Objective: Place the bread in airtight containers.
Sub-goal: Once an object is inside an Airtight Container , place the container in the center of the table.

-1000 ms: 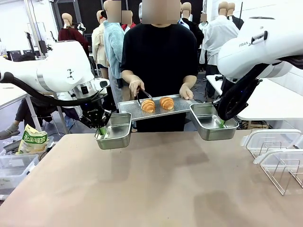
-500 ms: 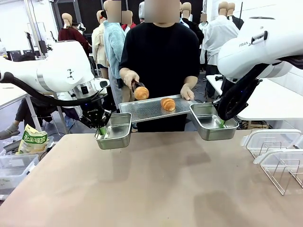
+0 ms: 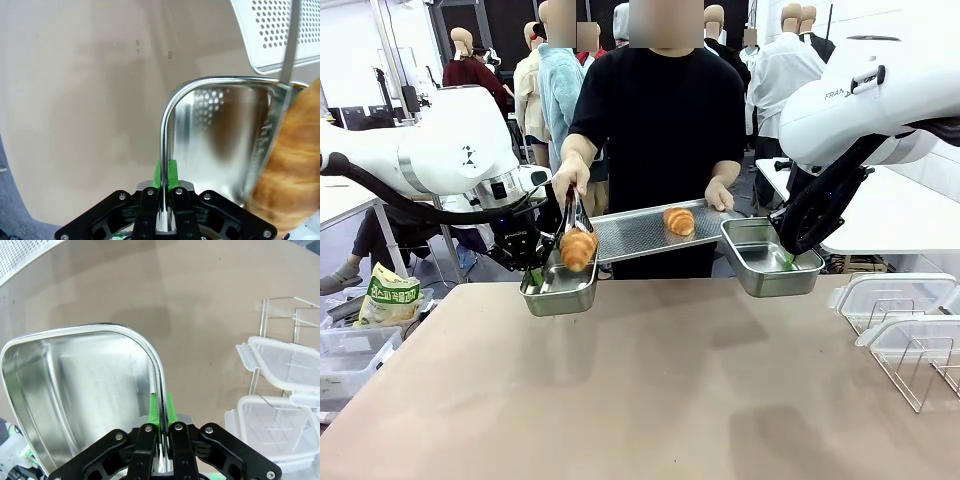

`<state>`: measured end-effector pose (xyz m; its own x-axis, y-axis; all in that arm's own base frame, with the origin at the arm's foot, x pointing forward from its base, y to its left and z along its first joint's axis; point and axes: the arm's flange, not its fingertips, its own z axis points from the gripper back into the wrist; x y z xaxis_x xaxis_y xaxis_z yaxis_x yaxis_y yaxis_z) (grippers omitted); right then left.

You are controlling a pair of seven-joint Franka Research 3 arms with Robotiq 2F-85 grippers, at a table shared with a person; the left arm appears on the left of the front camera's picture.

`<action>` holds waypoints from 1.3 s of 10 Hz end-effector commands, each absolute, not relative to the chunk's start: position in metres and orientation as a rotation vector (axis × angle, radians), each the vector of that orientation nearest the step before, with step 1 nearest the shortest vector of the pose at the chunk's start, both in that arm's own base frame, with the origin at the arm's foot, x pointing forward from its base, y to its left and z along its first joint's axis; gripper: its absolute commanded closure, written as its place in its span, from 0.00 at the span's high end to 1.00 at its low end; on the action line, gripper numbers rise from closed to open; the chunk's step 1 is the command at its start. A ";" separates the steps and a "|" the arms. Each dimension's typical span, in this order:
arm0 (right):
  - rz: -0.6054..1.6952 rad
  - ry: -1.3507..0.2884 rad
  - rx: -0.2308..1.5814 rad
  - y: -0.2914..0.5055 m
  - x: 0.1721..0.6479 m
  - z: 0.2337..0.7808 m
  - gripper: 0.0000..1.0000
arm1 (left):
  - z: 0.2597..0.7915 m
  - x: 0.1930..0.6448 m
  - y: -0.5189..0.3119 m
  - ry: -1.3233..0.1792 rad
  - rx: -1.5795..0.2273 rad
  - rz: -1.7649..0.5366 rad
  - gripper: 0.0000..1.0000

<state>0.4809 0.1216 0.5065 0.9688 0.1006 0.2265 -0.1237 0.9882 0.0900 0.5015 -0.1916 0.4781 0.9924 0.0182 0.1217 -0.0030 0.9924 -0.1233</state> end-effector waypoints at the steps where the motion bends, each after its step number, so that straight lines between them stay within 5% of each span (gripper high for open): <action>1: 0.111 -0.226 0.105 0.122 0.482 0.508 0.00 | 0.482 0.503 -0.190 -0.132 -0.121 0.011 0.00; 13: 0.111 -0.226 0.105 0.122 0.482 0.508 0.00 | 0.482 0.503 -0.190 -0.132 -0.121 0.011 0.00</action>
